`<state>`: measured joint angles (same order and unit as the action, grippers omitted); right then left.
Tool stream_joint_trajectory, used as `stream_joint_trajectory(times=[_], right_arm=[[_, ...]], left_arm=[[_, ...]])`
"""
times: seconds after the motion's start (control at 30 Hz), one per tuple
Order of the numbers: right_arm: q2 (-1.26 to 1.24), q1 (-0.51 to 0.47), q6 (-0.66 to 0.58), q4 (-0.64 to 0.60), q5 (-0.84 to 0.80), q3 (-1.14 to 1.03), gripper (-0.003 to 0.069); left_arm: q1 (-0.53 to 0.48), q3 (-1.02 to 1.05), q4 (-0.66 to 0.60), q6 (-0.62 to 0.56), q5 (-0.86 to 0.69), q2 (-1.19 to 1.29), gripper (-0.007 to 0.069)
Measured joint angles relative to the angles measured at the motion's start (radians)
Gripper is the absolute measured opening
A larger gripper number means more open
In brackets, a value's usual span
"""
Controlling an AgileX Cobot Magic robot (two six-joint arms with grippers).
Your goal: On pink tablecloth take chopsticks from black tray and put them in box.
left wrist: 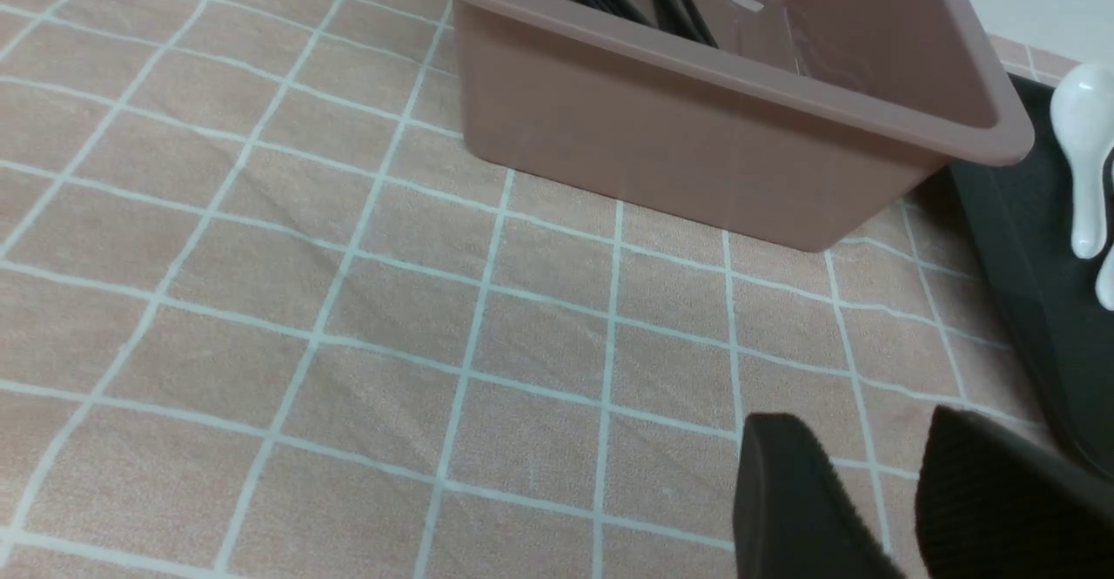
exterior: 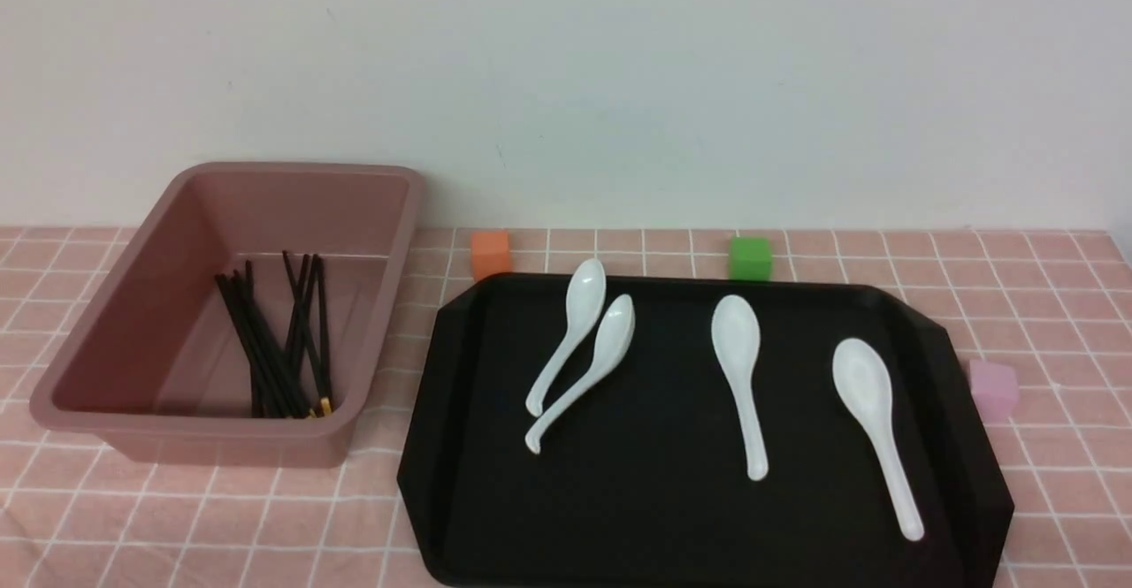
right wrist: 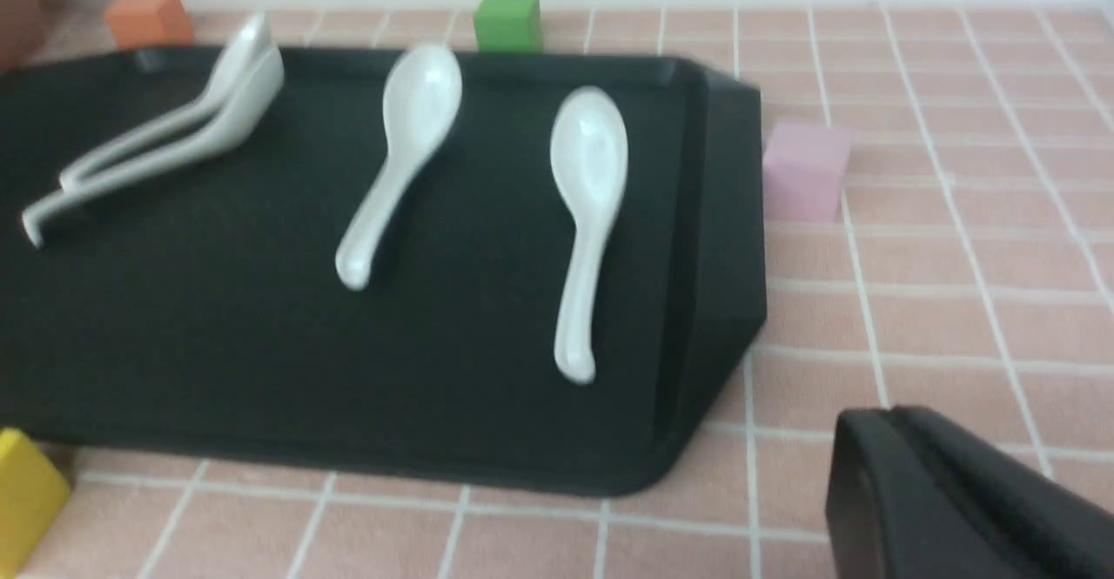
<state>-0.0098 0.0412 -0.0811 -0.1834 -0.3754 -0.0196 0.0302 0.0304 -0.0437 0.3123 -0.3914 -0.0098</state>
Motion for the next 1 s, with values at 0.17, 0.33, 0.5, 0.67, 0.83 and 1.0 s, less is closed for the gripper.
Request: stream_joint_trajectory(times=[0.17,0.33,0.5,0.67,0.83,1.0], right_arm=[[0.000,0.000,0.000,-0.018,-0.022,0.005,0.0000],[0.000,0.000,0.000,-0.019,-0.025,0.006,0.0003],[0.000,0.000,-0.001,-0.019,-0.026,0.006,0.0006],[0.000,0.000,-0.001,-0.019,-0.026,0.006,0.0011],[0.000,0.000,-0.001,-0.019,-0.026,0.006,0.0012],[0.000,0.000,-0.001,-0.019,-0.026,0.006,0.0014]], left_arm=[[0.000,0.000,0.000,0.000,0.000,0.000,0.0239],[0.000,0.000,0.000,0.000,0.000,0.000,0.0239],[0.000,0.000,0.000,0.000,0.000,0.000,0.0239],[0.000,0.000,0.000,0.000,0.000,0.000,0.0239],[0.000,0.000,0.000,0.000,0.000,0.000,0.0239],[0.000,0.000,0.000,0.000,0.000,0.000,0.0239]])
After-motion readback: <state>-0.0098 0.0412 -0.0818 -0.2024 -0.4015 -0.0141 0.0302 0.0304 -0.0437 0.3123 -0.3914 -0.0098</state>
